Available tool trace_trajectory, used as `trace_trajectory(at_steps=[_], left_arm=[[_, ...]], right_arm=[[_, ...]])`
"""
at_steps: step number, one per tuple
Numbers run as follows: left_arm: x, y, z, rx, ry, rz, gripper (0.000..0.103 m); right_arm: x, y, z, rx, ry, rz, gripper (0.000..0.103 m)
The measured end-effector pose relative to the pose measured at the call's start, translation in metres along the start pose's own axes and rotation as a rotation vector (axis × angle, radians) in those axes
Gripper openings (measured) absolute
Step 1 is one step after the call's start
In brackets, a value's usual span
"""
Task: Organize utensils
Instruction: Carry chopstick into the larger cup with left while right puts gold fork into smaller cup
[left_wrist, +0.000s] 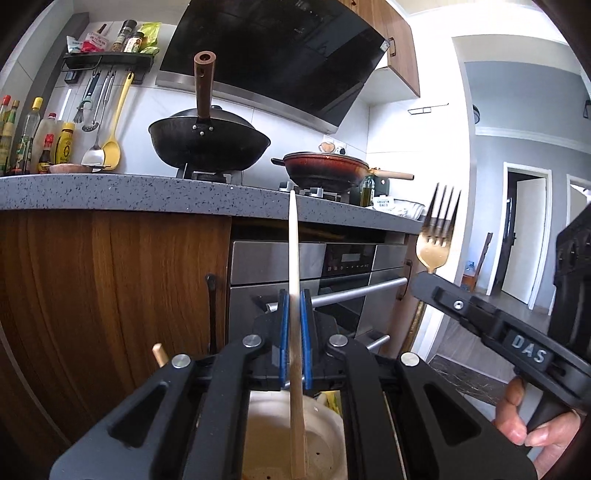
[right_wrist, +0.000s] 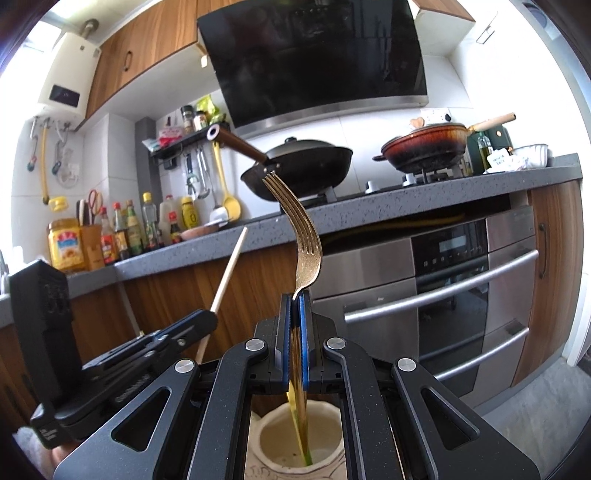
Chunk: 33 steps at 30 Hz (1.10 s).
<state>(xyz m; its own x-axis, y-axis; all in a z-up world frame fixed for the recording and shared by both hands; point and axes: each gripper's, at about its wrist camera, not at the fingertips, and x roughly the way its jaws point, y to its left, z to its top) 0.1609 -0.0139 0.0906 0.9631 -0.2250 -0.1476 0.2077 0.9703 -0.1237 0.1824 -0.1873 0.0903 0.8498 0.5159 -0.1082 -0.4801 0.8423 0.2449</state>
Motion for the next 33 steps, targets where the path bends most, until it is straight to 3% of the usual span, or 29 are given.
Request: trace_trajectory(at_steps=[9, 15, 25, 27, 30, 33], left_arm=[[-0.033, -0.002, -0.018, -0.002, -0.012, 0.009, 0.006], [-0.045, 0.000, -0.024, -0.017, 0.027, 0.036, 0.006], [-0.045, 0.009, -0.032, -0.034, 0.084, 0.013, 0.006], [-0.046, 0.010, -0.032, -0.028, 0.088, 0.018, 0.010], [-0.047, 0.012, -0.033, -0.033, 0.087, 0.019, 0.025], [-0.048, 0.013, -0.033, -0.041, 0.090, 0.014, 0.027]], right_arm=[[0.005, 0.000, -0.010, -0.002, 0.054, 0.018, 0.006], [-0.001, 0.002, -0.017, -0.044, 0.084, 0.021, 0.005], [0.014, -0.001, -0.033, -0.046, 0.179, 0.016, 0.006], [0.019, -0.002, -0.037, -0.037, 0.198, 0.021, 0.006], [0.021, -0.002, -0.039, -0.035, 0.200, 0.021, 0.006], [0.022, -0.004, -0.038, -0.028, 0.201, 0.019, 0.006]])
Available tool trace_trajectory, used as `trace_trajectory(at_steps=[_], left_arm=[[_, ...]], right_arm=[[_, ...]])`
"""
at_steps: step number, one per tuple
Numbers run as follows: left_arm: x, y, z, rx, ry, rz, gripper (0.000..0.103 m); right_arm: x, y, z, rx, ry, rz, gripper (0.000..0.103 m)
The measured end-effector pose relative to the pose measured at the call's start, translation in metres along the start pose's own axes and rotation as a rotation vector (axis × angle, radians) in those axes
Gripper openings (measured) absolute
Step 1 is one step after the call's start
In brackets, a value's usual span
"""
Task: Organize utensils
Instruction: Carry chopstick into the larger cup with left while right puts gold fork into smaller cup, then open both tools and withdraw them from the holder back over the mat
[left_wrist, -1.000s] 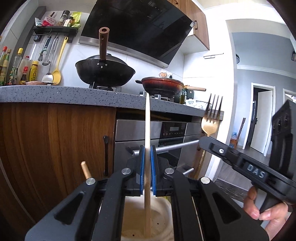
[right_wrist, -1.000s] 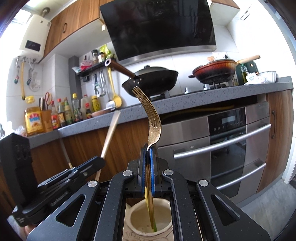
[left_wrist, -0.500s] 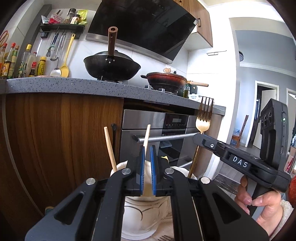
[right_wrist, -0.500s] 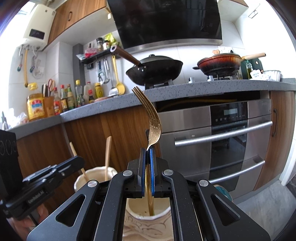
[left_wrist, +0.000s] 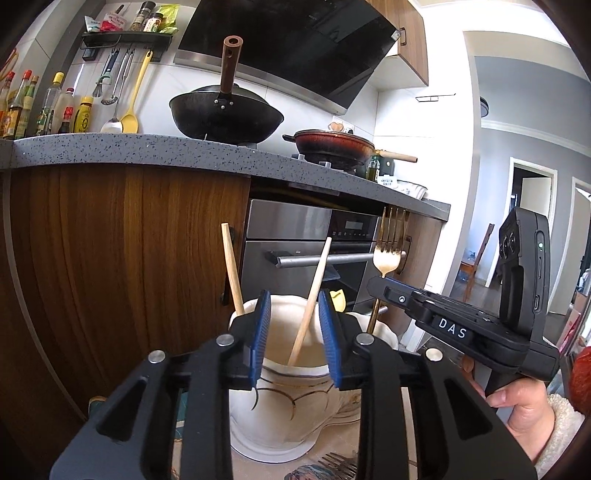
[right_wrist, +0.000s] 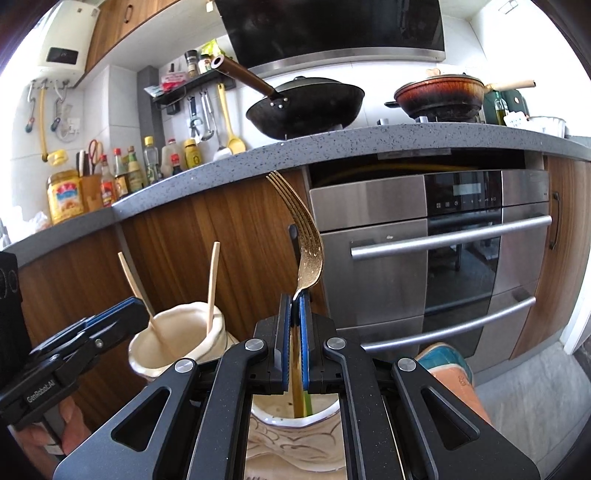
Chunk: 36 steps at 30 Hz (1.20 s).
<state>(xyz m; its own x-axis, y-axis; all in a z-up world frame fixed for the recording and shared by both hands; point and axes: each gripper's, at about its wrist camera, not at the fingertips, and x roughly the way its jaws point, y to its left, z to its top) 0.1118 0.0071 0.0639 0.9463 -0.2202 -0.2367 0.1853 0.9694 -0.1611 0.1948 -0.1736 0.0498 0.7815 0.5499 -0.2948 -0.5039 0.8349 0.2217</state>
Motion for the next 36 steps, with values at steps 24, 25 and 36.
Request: trace_trajectory(at_steps=[24, 25, 36], left_arm=[[-0.018, -0.004, 0.000, 0.012, -0.010, 0.038, 0.055], [-0.020, -0.004, -0.001, 0.013, -0.009, 0.046, 0.061], [-0.058, 0.000, -0.033, 0.005, 0.074, 0.133, 0.095]], right_arm=[[-0.023, -0.012, 0.001, 0.060, -0.019, -0.059, 0.045], [-0.029, -0.010, 0.001, 0.061, -0.022, -0.055, 0.053], [-0.072, 0.010, -0.028, 0.042, 0.019, -0.041, 0.092]])
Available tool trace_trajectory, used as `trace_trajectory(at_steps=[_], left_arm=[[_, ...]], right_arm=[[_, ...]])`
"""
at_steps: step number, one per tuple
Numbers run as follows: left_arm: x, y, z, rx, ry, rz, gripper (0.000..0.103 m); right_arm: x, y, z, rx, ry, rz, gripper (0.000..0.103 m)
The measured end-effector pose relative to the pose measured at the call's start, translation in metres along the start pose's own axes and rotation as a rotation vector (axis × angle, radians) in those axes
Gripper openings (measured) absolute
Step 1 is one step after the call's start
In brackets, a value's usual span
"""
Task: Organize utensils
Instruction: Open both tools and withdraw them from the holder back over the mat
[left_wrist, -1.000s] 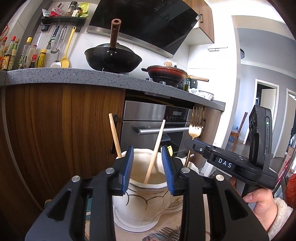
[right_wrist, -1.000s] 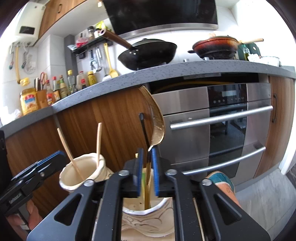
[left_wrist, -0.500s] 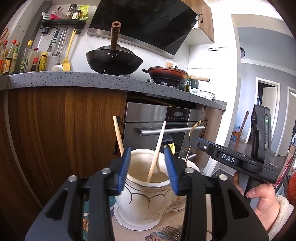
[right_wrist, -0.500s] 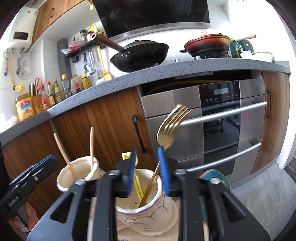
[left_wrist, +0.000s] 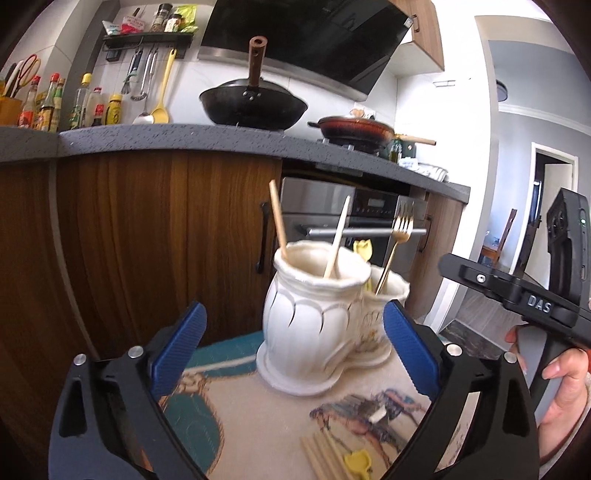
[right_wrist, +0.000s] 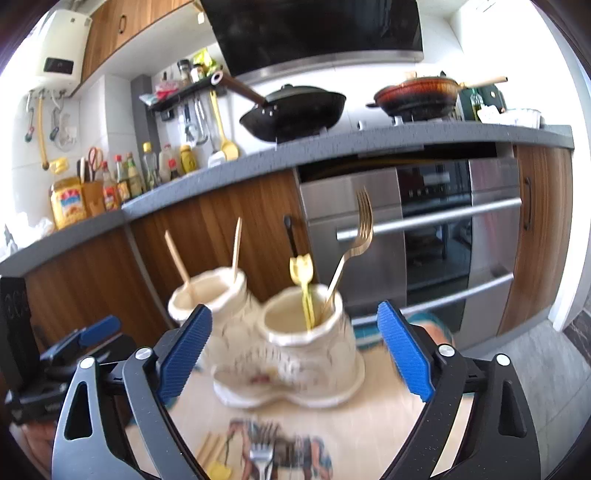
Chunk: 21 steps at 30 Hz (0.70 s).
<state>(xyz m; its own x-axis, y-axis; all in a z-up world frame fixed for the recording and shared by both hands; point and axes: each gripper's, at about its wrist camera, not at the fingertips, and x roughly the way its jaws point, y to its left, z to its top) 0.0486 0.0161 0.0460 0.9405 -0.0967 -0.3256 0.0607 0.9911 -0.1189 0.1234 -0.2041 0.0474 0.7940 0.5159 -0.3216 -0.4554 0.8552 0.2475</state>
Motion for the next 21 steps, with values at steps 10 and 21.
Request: trace_trajectory(at_steps=[10, 21], left_arm=[[-0.012, 0.008, -0.035, -0.013, 0.217, 0.073, 0.097], [0.002, -0.010, -0.089, 0.100, 0.494, 0.129, 0.092]], right_arm=[[-0.004, -0.012, -0.048, 0.014, 0.161, -0.063, 0.095], [-0.001, -0.014, -0.056, -0.013, 0.189, -0.051, 0.095]])
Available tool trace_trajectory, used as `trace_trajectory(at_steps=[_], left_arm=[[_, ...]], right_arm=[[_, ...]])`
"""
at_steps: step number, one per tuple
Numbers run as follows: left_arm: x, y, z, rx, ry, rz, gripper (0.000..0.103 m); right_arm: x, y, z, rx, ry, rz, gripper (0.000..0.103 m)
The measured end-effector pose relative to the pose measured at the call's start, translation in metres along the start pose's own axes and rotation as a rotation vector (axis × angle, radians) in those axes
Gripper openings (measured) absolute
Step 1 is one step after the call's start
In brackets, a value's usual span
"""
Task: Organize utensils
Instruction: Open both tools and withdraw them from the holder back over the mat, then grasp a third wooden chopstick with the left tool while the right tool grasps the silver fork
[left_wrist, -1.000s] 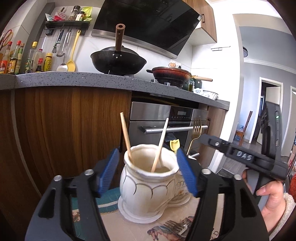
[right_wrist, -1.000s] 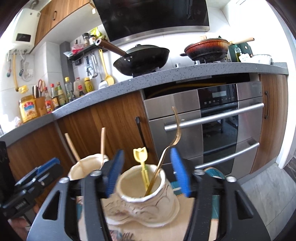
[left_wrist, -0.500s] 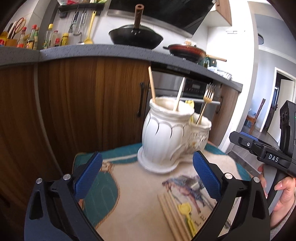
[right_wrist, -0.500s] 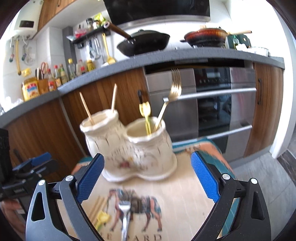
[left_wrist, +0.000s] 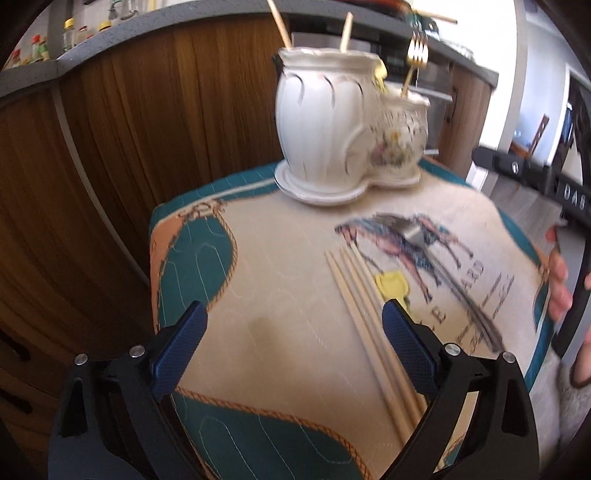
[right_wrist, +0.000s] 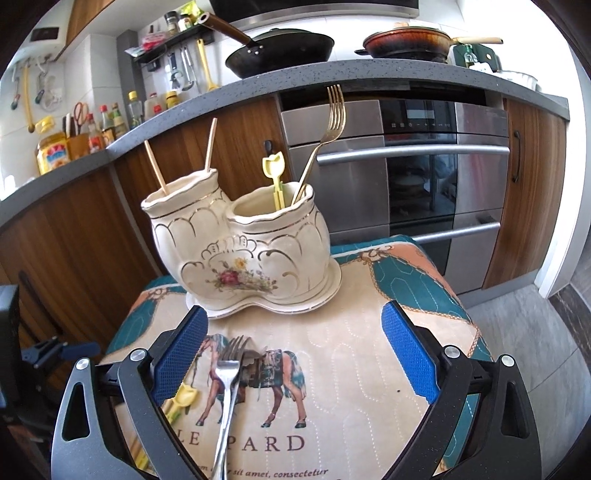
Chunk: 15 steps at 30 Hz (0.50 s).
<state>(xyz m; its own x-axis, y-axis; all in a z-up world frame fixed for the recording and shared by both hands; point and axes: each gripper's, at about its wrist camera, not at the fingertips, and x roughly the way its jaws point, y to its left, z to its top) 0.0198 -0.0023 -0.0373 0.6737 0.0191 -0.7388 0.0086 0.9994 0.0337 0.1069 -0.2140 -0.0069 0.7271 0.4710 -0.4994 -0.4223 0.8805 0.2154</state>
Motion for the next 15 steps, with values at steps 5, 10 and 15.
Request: trace_trajectory(at_steps=[5, 10, 15], left_arm=[[0.006, -0.005, -0.005, 0.024, 0.081, 0.000, 0.080], [0.005, -0.013, -0.010, 0.052, 0.126, -0.028, 0.068], [0.003, -0.024, -0.012, 0.093, 0.157, -0.055, 0.054]], right_arm=[[0.000, 0.000, 0.001, -0.006, 0.004, 0.009, 0.095], [-0.002, 0.001, 0.002, -0.014, 0.002, 0.005, 0.095], [-0.003, 0.001, 0.002, -0.018, -0.002, 0.005, 0.095]])
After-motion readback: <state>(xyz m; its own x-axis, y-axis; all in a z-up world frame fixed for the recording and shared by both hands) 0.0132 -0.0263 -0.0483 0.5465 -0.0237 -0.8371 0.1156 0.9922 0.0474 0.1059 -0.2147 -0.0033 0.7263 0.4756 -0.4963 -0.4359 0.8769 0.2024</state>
